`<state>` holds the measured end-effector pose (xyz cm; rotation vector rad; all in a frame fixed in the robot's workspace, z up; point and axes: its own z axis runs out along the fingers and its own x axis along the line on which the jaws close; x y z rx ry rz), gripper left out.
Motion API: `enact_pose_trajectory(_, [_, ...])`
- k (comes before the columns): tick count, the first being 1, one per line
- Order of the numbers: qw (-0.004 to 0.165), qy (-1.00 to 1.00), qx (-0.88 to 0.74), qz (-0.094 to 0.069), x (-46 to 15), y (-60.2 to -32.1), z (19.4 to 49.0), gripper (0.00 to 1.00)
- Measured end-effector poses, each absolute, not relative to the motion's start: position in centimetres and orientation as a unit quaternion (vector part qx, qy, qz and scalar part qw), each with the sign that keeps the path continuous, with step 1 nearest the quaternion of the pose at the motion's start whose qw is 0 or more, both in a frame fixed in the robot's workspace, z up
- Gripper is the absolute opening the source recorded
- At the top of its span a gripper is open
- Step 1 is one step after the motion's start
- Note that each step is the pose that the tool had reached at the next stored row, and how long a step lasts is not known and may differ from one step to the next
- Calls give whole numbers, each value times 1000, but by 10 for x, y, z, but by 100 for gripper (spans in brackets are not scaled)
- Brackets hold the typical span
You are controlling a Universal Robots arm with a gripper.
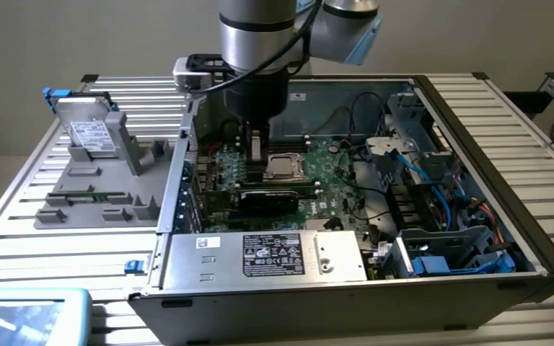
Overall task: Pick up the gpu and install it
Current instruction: 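Press down on the gpu until it lock into place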
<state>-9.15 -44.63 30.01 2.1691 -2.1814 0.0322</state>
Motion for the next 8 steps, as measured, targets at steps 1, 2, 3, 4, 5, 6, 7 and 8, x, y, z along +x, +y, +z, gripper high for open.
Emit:
enact_pose_trajectory(1, [31, -709, 705, 13, -93, -445, 300, 12])
enact_pose_trajectory(2, [30, -709, 705, 14, -94, -444, 299, 12])
enact_pose_trajectory(3, [30, -709, 705, 15, -97, -443, 298, 12])
enact_pose_trajectory(4, [30, -709, 705, 16, -100, -442, 296, 12])
enact_pose_trajectory(5, [30, -709, 705, 16, -103, -440, 295, 12])
enact_pose_trajectory(6, [30, -709, 705, 17, -106, -439, 294, 12])
enact_pose_trajectory(7, [31, -709, 704, 17, -109, -438, 292, 12])
enact_pose_trajectory(8, [31, -709, 705, 18, -111, -438, 291, 12])
